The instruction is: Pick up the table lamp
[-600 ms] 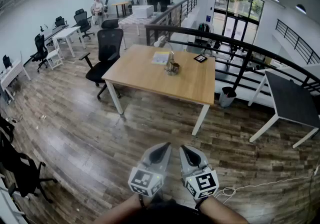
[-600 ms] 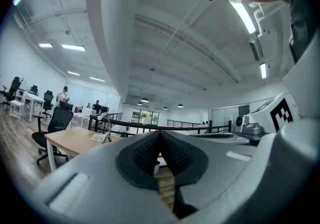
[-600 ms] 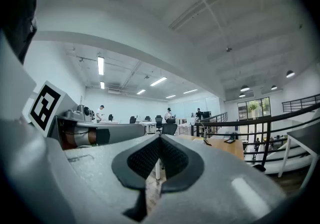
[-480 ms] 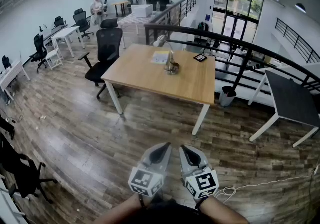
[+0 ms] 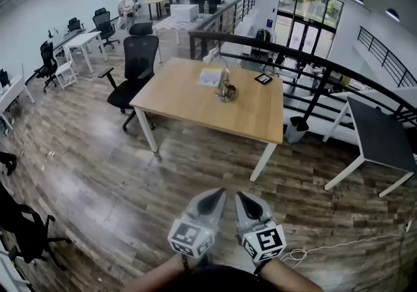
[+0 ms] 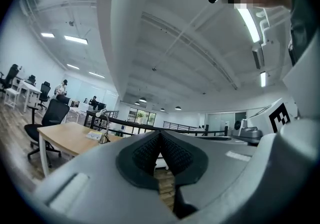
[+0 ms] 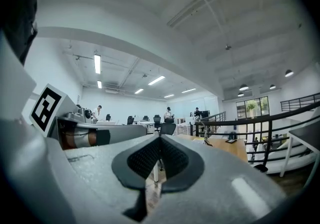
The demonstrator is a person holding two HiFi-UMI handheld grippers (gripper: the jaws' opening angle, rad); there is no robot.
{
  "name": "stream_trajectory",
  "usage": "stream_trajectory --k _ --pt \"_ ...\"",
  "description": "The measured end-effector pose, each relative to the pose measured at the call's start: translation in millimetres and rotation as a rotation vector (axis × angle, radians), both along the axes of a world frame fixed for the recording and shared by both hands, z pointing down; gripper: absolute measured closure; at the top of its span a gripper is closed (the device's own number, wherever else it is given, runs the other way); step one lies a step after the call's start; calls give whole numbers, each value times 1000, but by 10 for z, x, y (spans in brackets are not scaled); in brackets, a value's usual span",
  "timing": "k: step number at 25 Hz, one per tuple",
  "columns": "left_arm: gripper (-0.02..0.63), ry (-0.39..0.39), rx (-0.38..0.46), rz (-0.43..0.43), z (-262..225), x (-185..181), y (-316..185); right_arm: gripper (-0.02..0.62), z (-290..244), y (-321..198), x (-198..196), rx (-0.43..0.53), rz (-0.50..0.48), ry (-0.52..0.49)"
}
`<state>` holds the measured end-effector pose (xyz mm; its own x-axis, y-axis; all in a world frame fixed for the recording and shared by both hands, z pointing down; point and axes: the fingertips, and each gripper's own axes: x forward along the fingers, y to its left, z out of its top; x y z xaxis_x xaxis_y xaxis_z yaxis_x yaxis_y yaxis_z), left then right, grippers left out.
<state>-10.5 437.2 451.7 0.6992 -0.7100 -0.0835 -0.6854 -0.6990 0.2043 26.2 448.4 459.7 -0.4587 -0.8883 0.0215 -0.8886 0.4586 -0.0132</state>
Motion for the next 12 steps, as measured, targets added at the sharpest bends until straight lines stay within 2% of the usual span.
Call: stream_trajectory --k 12 --pt "604 -18 40 92 -294 -635 -959 593 -256 -1048 -787 31 24 2"
